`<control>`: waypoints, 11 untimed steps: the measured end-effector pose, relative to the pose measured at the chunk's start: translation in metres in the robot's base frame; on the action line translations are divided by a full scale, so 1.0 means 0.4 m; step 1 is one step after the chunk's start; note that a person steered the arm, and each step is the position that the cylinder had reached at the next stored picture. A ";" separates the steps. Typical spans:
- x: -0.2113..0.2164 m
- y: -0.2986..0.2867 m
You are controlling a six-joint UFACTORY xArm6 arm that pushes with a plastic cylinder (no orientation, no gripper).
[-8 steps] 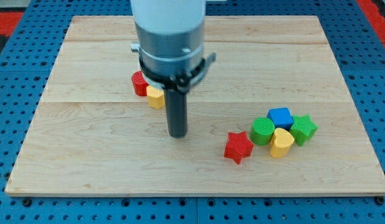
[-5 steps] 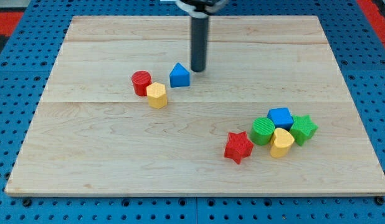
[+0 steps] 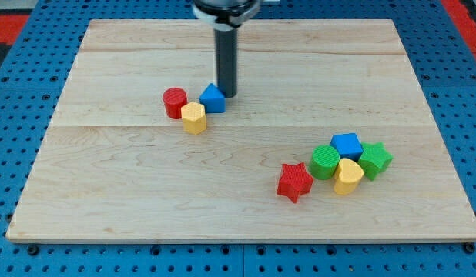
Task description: Push the blue triangle yellow hexagon red circle into the group of blocks
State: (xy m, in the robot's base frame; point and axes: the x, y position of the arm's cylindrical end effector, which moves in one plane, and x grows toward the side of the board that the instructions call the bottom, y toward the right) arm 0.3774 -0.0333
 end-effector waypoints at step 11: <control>0.001 -0.207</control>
State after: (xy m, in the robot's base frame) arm 0.3778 -0.1163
